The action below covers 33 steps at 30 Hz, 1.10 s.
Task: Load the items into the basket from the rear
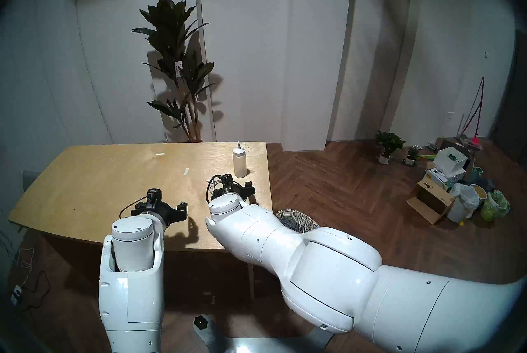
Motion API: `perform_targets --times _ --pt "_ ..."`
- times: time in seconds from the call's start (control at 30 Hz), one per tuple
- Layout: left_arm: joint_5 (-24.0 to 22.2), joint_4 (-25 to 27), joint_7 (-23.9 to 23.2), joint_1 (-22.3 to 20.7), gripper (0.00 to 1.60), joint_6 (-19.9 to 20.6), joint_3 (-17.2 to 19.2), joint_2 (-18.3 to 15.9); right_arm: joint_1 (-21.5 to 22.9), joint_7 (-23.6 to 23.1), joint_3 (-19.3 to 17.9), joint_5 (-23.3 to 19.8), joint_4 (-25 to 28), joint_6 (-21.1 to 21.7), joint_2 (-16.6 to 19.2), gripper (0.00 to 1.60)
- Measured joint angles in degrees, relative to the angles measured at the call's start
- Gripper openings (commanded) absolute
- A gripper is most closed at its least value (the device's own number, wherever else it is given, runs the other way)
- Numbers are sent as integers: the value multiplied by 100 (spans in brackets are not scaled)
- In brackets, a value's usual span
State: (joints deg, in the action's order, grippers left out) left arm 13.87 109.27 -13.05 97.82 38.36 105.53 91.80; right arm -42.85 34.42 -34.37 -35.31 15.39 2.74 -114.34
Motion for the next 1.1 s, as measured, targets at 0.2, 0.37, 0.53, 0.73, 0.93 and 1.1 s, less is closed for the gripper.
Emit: perform_targets --times 0.2,0.37,0.53,0.73,0.93,1.1 --pt "-23 1 1 -2 160 -2 0 0 -65 -6 68 20 -13 11 -3 160" --pt "-46 26 1 -15 160 -10 -17 0 -69 -22 128 55 -7 55 -5 160" --pt "-78 93 0 -49 160 -31 -59 0 -69 -58 196 93 -2 111 -4 160" --pt "-125 225 -1 -109 160 -73 -120 -3 -68 -118 276 127 2 194 -3 160" --pt "-185 408 -3 -166 160 -133 -174 -9 -49 -182 344 138 10 289 5 160" --pt "-242 574 -6 -192 160 -188 -223 -10 -24 -230 381 91 21 373 10 160"
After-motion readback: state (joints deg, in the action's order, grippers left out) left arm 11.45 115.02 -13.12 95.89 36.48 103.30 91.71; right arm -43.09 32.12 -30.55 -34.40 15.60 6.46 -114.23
